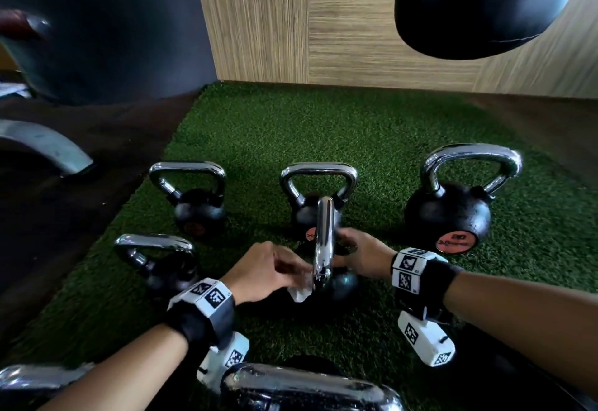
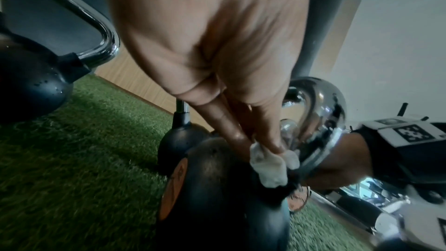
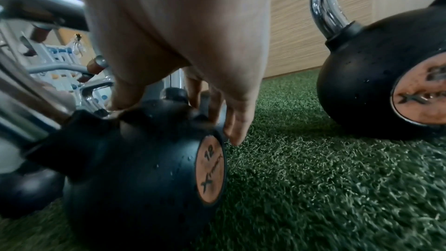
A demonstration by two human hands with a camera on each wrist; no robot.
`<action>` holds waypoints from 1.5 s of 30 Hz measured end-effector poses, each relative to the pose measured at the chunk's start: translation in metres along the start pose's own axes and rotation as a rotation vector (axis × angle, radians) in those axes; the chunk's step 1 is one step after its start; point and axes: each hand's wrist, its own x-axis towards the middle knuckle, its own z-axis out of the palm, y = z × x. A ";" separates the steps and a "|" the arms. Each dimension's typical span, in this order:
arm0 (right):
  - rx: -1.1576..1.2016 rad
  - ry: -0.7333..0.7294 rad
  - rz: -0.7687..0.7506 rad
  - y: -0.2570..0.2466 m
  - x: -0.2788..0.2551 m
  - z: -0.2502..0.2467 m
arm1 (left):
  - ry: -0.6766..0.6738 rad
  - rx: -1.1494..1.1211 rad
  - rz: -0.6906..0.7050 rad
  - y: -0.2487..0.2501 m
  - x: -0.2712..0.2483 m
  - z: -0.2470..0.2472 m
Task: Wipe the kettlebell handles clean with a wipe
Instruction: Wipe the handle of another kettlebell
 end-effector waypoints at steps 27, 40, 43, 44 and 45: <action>0.296 0.499 0.156 -0.017 0.004 -0.010 | -0.329 0.203 -0.006 -0.019 0.036 0.002; 0.264 0.404 0.157 -0.024 0.038 -0.008 | -0.116 0.534 0.014 -0.011 0.042 0.046; 0.302 0.435 0.051 -0.030 0.043 -0.019 | -0.110 0.416 -0.019 -0.013 0.042 0.044; 0.332 0.416 0.050 -0.029 0.043 -0.019 | -0.114 0.418 -0.028 -0.013 0.042 0.044; 0.356 0.382 0.065 -0.026 0.043 -0.018 | -0.114 0.429 -0.042 -0.012 0.042 0.044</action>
